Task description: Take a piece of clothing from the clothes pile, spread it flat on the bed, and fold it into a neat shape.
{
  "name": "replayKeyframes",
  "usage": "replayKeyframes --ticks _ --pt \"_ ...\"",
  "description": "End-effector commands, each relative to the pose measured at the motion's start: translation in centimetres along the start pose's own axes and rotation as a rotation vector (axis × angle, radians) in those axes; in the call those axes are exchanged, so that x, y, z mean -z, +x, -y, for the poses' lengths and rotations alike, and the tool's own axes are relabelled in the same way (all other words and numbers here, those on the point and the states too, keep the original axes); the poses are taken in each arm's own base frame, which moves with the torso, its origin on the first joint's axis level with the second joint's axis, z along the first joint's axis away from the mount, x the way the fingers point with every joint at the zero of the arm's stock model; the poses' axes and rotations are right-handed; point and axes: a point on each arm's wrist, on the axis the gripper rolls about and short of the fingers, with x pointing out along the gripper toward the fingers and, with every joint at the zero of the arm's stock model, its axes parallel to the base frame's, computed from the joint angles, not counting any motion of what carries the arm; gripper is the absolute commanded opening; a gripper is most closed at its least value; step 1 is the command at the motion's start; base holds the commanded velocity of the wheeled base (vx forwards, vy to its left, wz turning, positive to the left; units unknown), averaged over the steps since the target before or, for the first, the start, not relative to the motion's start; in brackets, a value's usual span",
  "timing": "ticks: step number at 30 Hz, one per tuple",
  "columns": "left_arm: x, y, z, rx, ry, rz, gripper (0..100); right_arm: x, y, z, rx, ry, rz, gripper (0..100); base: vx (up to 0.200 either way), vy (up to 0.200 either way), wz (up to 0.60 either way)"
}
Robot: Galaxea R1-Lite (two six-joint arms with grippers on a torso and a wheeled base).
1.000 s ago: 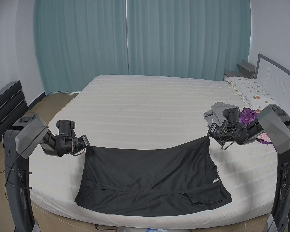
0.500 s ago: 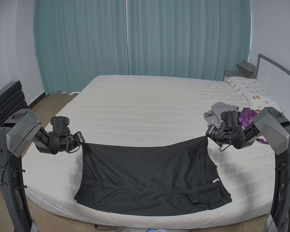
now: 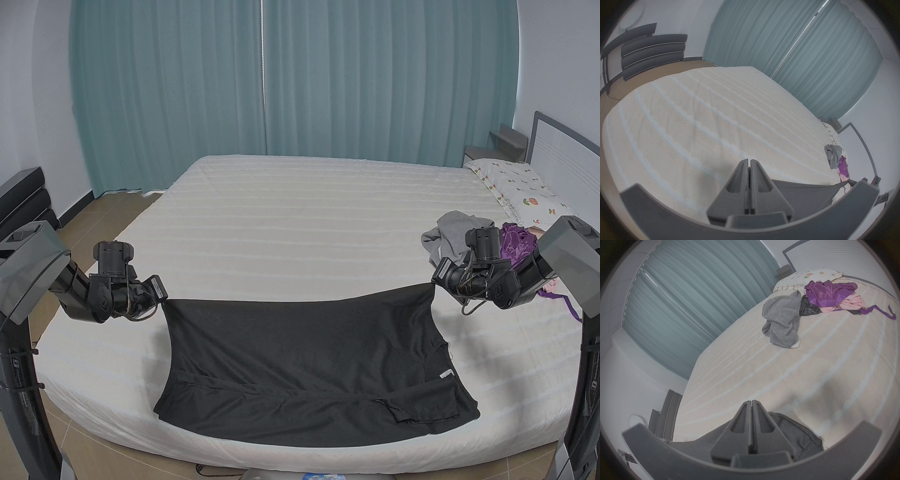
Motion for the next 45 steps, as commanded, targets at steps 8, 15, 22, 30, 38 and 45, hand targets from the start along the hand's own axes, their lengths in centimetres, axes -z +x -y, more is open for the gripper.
replayKeyframes --ticks 8,15,22,30,38,45 --pt "-0.1 2.8 -0.3 0.010 -0.057 0.019 0 0.7 2.9 0.1 -0.002 -0.001 -0.010 0 0.000 0.000 0.00" --pt "0.2 3.6 -0.7 0.012 -0.065 0.002 0 1.0 3.5 0.9 0.014 0.002 -0.020 0 0.000 0.000 0.00" --pt "1.5 2.9 -1.6 -0.015 -0.073 -0.041 0 1.8 1.9 1.8 0.029 0.010 -0.075 0 0.000 0.000 0.00" --pt "2.1 0.5 -2.0 -0.022 -0.077 -0.072 0 2.6 -0.1 2.7 0.049 0.021 -0.127 0 0.000 0.000 0.00" --pt "4.0 -1.1 -3.3 -0.051 -0.064 -0.143 0 3.7 -2.5 4.1 0.056 0.038 -0.199 0 0.000 0.000 0.00" --pt "4.9 -2.2 -3.7 -0.056 -0.075 -0.179 0 4.6 -3.9 5.2 0.076 0.048 -0.247 0 0.000 0.000 0.00"
